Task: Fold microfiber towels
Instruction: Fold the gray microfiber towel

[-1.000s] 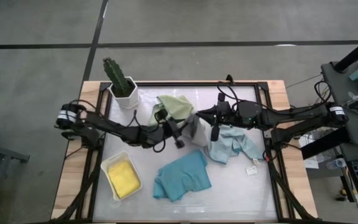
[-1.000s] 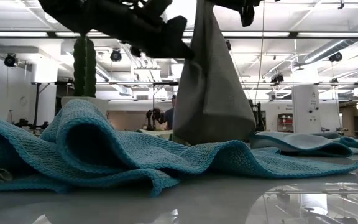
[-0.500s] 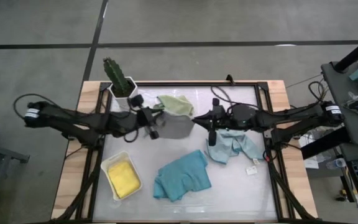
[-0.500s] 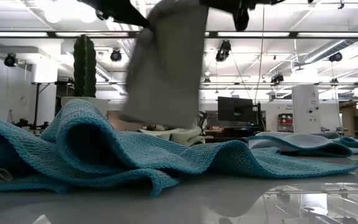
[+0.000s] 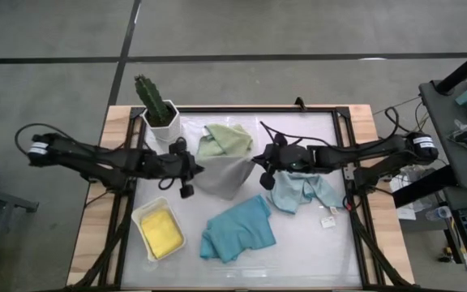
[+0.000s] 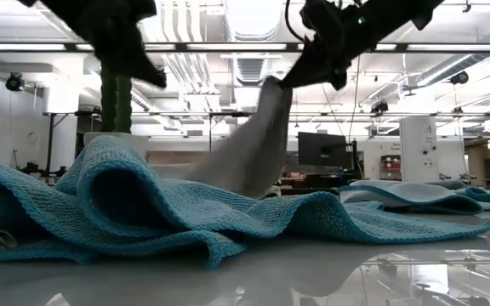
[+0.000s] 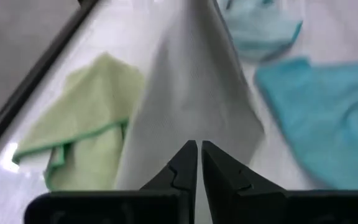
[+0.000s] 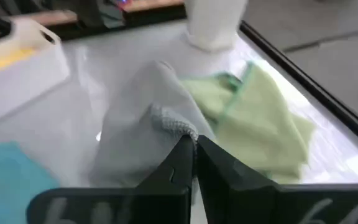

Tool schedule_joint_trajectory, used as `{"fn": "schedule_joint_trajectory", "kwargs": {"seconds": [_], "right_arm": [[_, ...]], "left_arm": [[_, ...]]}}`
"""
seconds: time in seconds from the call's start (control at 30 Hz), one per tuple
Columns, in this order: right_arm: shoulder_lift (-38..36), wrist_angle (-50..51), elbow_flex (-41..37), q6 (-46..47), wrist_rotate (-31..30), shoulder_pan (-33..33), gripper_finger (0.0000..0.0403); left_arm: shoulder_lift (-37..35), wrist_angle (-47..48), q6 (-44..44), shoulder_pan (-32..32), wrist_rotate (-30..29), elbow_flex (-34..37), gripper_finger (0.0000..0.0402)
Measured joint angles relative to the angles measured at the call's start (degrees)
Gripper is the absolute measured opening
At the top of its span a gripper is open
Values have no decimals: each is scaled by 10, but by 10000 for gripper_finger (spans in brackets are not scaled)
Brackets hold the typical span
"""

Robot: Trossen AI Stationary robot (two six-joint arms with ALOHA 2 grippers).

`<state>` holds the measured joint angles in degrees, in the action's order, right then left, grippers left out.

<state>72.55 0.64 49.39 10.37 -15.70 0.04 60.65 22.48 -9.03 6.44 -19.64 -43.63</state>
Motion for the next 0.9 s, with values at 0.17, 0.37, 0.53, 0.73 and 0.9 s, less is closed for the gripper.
{"fn": "schedule_joint_trajectory", "kwargs": {"seconds": [0.17,0.37,0.53,0.73,0.9], "right_arm": [[0,31,0,20,-19,-11,8],[0,38,0,26,-36,-24,8],[0,38,0,22,-39,-27,8],[0,38,0,21,-38,-27,8],[0,36,0,21,-38,-27,8]], "left_arm": [[51,-102,12,0,16,30,8],[172,-217,45,23,63,34,37],[267,-288,85,50,63,16,108],[361,-316,95,52,49,-21,177],[409,-314,95,52,7,-42,181]]}}
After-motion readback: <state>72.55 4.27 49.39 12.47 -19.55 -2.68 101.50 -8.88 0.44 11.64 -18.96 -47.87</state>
